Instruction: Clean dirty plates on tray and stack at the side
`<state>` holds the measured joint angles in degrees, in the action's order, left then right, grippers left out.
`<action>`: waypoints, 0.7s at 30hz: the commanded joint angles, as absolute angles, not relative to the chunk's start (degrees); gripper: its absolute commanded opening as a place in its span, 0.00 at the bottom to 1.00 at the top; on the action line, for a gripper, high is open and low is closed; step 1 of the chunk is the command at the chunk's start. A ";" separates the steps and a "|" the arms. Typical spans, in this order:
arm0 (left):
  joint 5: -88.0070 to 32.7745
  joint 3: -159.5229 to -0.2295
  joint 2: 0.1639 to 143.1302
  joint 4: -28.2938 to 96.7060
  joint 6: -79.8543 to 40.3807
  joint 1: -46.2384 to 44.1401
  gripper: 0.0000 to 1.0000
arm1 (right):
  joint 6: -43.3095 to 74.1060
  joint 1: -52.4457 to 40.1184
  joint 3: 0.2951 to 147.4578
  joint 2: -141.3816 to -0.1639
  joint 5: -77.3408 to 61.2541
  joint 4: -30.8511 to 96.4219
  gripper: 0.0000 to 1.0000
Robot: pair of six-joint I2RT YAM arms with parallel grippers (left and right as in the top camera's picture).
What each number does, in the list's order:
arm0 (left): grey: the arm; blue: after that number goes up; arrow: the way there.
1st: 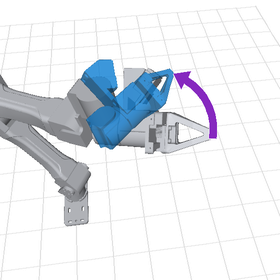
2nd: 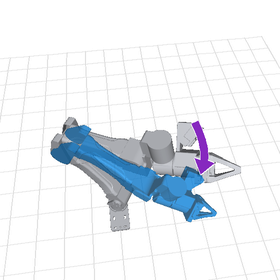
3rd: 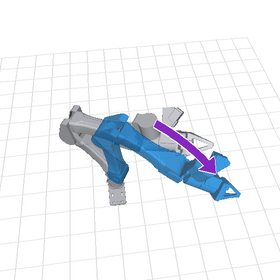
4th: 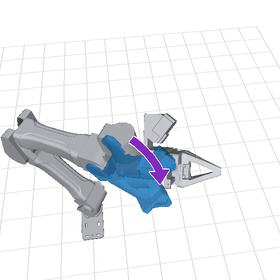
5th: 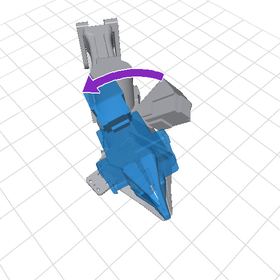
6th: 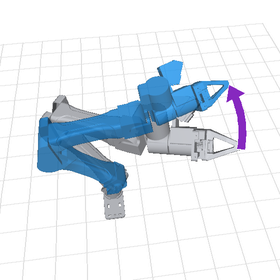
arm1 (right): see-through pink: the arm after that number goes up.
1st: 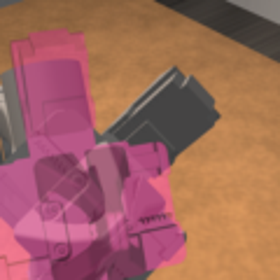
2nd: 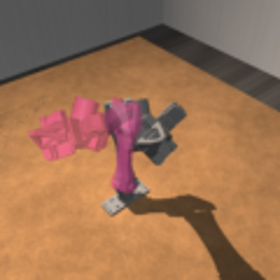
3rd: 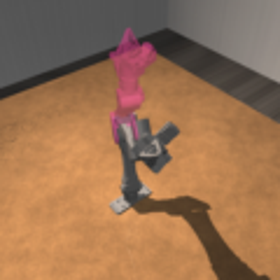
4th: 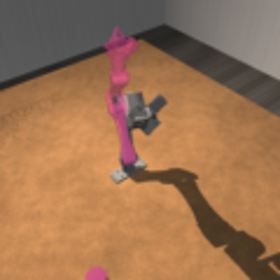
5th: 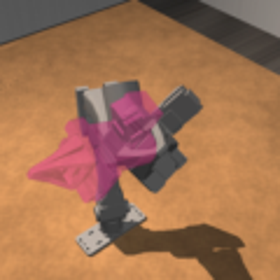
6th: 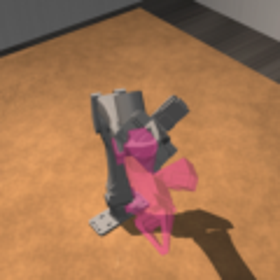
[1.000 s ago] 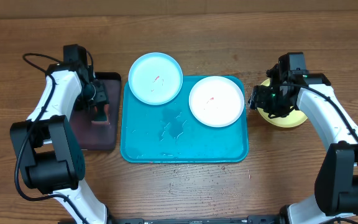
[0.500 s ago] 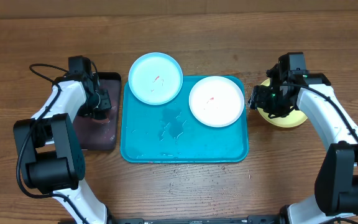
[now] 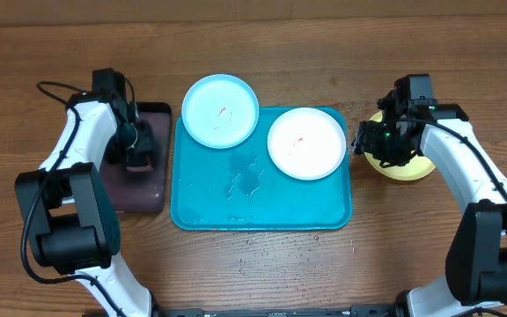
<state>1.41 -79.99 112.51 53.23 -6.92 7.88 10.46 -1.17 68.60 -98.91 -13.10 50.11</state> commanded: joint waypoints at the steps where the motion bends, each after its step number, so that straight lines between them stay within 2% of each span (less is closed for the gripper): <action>1: 0.08 -79.90 111.85 53.98 -6.90 7.79 0.59 | 10.20 -1.28 68.75 -98.48 -13.39 49.80 0.67; 9: 1.58 -72.42 111.85 48.82 -6.90 7.81 0.58 | 10.20 -1.28 68.75 -98.48 -13.39 49.84 0.67; 11: 2.13 -72.27 111.85 48.49 -6.85 7.81 0.47 | 10.22 -1.28 68.75 -98.48 -13.39 50.00 0.67; 13: 2.17 -72.27 111.85 48.29 -6.87 7.81 0.13 | 10.20 -1.28 68.75 -98.48 -13.39 50.09 0.67; 14: 2.50 -72.27 111.85 48.18 -6.90 7.86 0.04 | 10.20 -1.28 68.75 -98.48 -13.39 50.09 0.67; 21: 5.98 -74.24 111.09 51.66 -7.73 7.86 0.04 | 10.20 -1.28 68.75 -98.48 -13.39 50.30 0.67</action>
